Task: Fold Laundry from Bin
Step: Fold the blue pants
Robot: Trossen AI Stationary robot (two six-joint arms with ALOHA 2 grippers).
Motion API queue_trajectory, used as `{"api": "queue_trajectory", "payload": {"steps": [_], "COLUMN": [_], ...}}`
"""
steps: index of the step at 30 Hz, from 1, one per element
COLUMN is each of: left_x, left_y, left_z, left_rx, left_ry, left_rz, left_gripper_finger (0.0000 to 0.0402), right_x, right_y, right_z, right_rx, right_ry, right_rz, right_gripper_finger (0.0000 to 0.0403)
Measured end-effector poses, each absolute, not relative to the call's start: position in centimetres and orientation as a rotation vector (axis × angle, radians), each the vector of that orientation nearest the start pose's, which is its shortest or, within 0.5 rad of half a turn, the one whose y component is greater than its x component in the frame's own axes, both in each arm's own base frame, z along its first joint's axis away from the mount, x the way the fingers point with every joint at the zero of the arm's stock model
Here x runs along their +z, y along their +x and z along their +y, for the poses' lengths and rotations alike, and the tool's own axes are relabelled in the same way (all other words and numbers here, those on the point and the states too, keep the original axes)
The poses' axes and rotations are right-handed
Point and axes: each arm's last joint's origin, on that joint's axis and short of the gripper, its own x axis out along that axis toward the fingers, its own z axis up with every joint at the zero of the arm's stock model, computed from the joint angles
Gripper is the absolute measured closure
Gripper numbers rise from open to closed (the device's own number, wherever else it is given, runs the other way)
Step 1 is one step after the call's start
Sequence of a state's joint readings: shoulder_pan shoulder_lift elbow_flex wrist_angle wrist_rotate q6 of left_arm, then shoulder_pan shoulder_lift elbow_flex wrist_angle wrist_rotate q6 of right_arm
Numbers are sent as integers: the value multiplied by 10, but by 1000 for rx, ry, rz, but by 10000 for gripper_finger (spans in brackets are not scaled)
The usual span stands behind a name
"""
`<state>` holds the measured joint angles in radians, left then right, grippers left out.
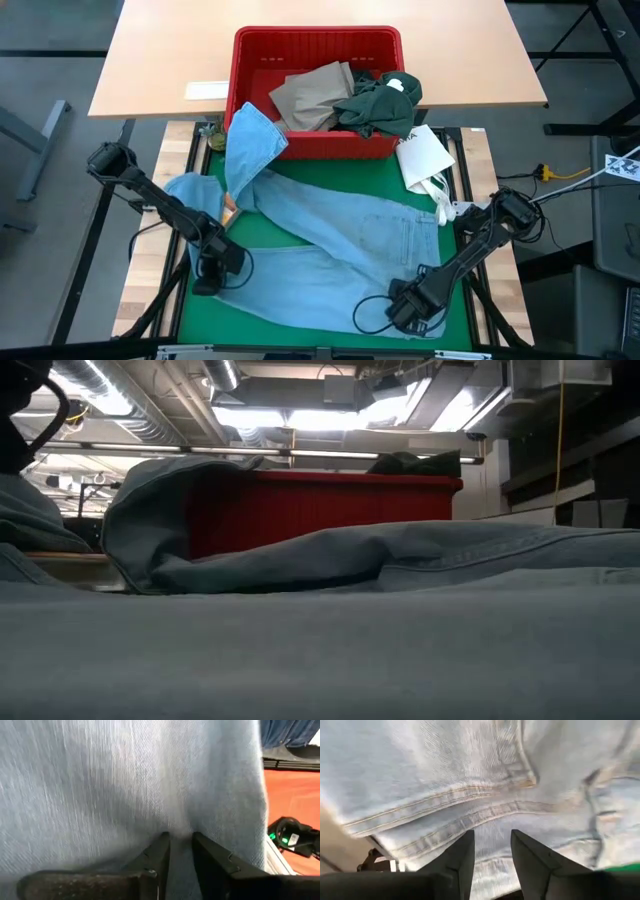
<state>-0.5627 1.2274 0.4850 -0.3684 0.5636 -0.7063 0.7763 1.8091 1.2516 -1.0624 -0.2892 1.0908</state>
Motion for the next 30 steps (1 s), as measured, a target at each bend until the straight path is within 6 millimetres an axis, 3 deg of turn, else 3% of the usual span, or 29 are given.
{"api": "queue_trajectory", "payload": {"steps": [6, 13, 19, 25, 30], "left_x": [152, 157, 157, 157, 163], "left_y": [163, 176, 188, 201, 215], "left_z": [-120, -114, -95, -68, -46], "left_rx": [-580, -610, -593, -488, -357], "left_ry": [-543, -436, -372, -273, -231], "left_rz": [1348, 1166, 1082, 977, 837], "left_gripper_finger": [294, 288, 306, 319, 325], "right_x": [209, 212, 213, 215, 215], "right_y": [224, 232, 246, 266, 285], "right_z": [229, 211, 181, 139, 104], "right_rx": [-249, -404, -419, -493, -403], "right_ry": [246, 113, 13, -86, -152], "right_rz": [1691, 1569, 1631, 1639, 1674], "right_gripper_finger": [276, 276, 276, 276, 276]}}
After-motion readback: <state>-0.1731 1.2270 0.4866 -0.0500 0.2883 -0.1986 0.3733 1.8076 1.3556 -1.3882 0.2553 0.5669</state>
